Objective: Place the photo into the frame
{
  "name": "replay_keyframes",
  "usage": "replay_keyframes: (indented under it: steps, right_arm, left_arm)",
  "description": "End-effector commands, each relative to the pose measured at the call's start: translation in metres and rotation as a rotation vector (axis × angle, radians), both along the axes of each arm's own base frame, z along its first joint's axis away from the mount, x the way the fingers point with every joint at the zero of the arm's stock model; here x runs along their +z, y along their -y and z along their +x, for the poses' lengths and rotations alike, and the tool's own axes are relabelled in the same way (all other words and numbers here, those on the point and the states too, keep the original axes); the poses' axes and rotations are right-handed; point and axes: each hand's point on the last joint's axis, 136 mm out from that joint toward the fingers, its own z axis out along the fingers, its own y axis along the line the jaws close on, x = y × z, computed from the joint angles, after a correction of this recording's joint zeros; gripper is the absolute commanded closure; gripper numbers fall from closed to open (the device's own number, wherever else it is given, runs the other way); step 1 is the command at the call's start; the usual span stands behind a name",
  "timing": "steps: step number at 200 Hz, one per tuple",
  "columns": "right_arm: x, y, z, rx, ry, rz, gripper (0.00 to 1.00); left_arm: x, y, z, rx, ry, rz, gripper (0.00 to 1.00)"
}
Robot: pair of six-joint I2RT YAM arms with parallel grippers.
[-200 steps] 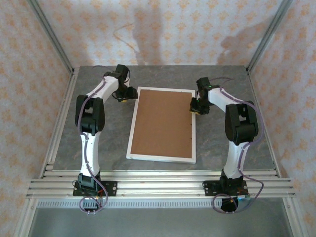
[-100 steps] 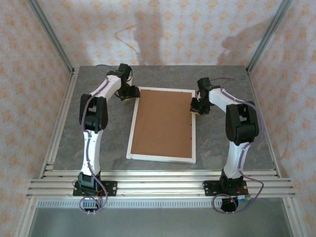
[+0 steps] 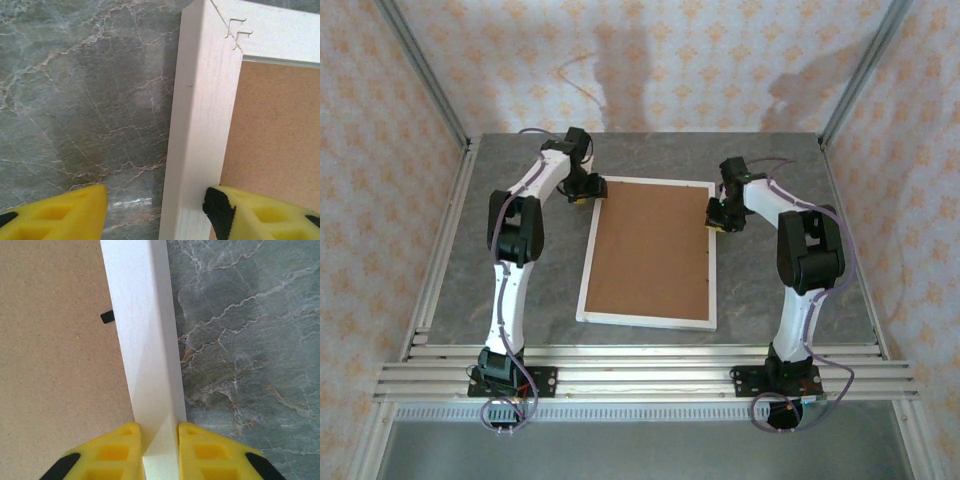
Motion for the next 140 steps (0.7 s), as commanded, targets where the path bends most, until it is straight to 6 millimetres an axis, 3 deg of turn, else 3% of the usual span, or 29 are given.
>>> replay_keyframes:
  steps: [1, 81, 118, 140]
  right_arm:
    - [-0.039, 0.002, -0.018, 0.0, -0.117, -0.026, 0.82]
    - [-0.048, -0.001, -0.021, 0.002, -0.132, -0.012, 0.83]
    - [-0.048, 0.0, -0.023, 0.004, -0.14, -0.018, 0.83]
    - [-0.047, 0.001, -0.024, 0.003, -0.146, -0.023, 0.83]
  left_arm:
    - [-0.059, 0.033, -0.06, -0.101, -0.258, 0.008, 0.4]
    - [-0.085, 0.068, -0.081, -0.115, -0.322, -0.011, 0.41]
    - [-0.092, 0.071, -0.086, -0.116, -0.338, 0.003, 0.41]
    - [-0.085, 0.068, -0.086, -0.126, -0.34, 0.02, 0.41]
